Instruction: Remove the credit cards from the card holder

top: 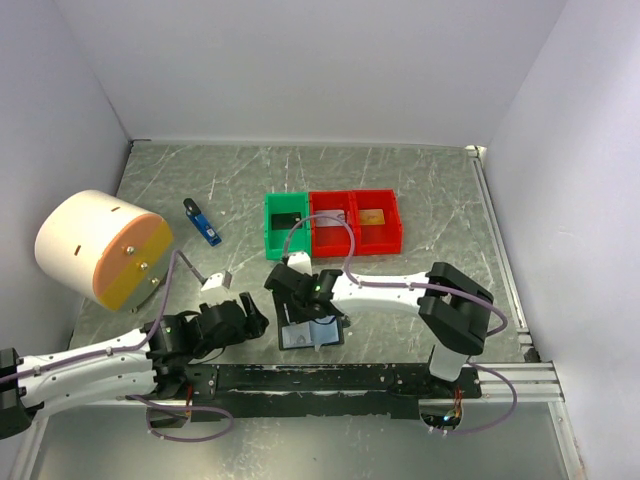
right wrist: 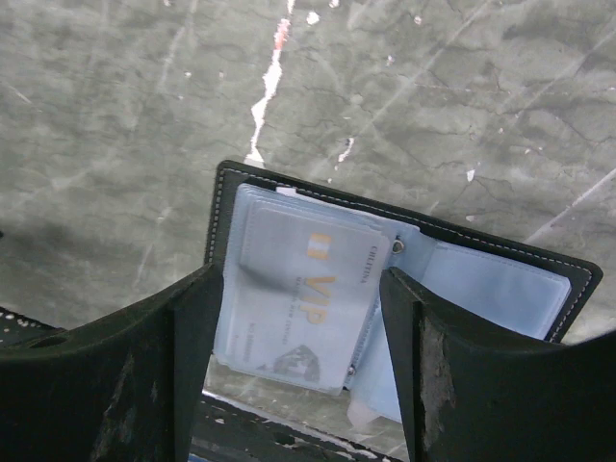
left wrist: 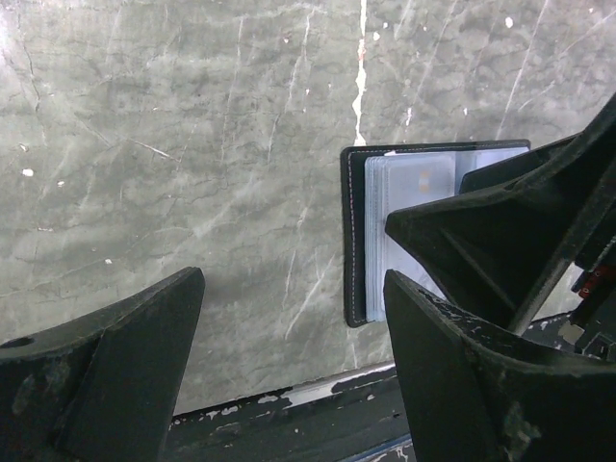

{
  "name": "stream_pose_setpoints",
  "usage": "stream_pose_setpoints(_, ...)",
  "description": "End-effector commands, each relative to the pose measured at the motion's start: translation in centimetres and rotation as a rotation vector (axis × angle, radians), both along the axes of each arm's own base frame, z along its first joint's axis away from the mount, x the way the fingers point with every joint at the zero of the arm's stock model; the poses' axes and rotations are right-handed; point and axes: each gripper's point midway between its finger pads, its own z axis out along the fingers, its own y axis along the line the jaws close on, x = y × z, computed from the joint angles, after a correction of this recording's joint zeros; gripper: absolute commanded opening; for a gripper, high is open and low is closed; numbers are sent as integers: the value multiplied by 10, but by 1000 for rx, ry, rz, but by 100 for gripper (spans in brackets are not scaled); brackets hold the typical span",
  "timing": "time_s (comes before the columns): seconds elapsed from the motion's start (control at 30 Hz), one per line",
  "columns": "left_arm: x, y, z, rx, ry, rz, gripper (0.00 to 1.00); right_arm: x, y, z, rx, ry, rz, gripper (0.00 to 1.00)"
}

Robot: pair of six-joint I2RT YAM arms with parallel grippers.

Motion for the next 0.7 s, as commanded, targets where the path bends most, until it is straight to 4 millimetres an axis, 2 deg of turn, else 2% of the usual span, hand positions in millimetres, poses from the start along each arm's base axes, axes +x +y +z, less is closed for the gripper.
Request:
stream_pose_setpoints(0.0,2,-8,4,-17,-14,-22,87,0,-9,-8,-54,-8,-15,66)
stream_pose_setpoints(0.27,1,-12,3,-26,-11,-37,87,-5,-10,-27,-73,24,-4,64)
stream_pose_setpoints(0.53,2,-12,7,-29,-17,-39,87,-5,-6,-22,-16,27,2,54)
stream_pose_setpoints(0.67,1,-19,9,-43,-21,-67,87,-9,-11,-27,21,59,-5,52)
